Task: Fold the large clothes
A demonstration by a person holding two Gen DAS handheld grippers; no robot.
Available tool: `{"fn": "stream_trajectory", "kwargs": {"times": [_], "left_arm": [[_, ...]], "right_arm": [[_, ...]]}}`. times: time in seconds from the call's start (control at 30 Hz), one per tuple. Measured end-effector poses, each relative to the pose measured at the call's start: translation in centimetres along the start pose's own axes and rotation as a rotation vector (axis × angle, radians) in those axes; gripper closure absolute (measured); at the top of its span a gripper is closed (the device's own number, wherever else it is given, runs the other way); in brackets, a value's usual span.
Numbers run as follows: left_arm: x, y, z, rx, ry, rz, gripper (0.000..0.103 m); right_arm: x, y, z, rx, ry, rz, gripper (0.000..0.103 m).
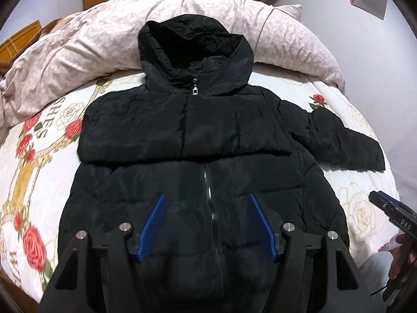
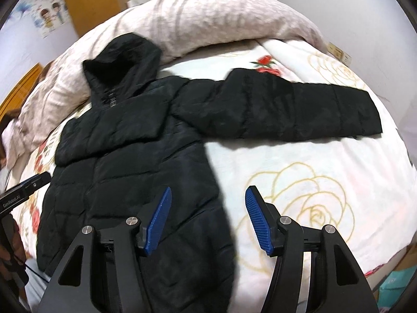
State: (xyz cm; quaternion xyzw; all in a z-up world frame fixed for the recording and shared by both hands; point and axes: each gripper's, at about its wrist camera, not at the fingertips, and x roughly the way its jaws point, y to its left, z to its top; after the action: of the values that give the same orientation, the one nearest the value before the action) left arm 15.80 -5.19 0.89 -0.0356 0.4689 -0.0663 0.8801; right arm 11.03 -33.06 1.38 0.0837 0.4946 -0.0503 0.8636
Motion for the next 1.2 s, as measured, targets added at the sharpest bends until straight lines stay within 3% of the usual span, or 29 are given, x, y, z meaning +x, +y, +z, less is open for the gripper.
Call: {"fn": "stream_trajectory", "kwargs": {"times": [0.57,0.97,1.0,1.03,1.1,1.2], "left_arm": [[13.0,-1.9,6.6,0.056,0.027,0.034,0.036],[16.0,-2.6,7.9,0.063,-0.003,0.020,0.032],[16.0,-2.5,7.9,0.063,-0.003,0.018,0.032],[15.9,-2.5,7.9,0.062,-0.001,0.014,0.032],[15.7,-2.4,8.0,0.054,0.004,0.007,0.032],[14.9,-2.3,8.0,0.037,0.010,-0.006,0.032]], "right_arm": [[9.7,-17.1,5.2,0.401,0.034,-0.129,0.043],[10.5,-21.2,6.0,0.582,-0.136,-0.044,0.039],[10.4,-21.3,6.0,0.594,-0.146,-0.046,0.041],[10.3,-21.3,6.2,0.597,-0.153,-0.057,0.058],[10.3,-21.0,6.7,0.595,-0.155,-0.040,0.078],[9.2,-20.1,7.8,0.553,-0.170,-0.051,0.089]]}}
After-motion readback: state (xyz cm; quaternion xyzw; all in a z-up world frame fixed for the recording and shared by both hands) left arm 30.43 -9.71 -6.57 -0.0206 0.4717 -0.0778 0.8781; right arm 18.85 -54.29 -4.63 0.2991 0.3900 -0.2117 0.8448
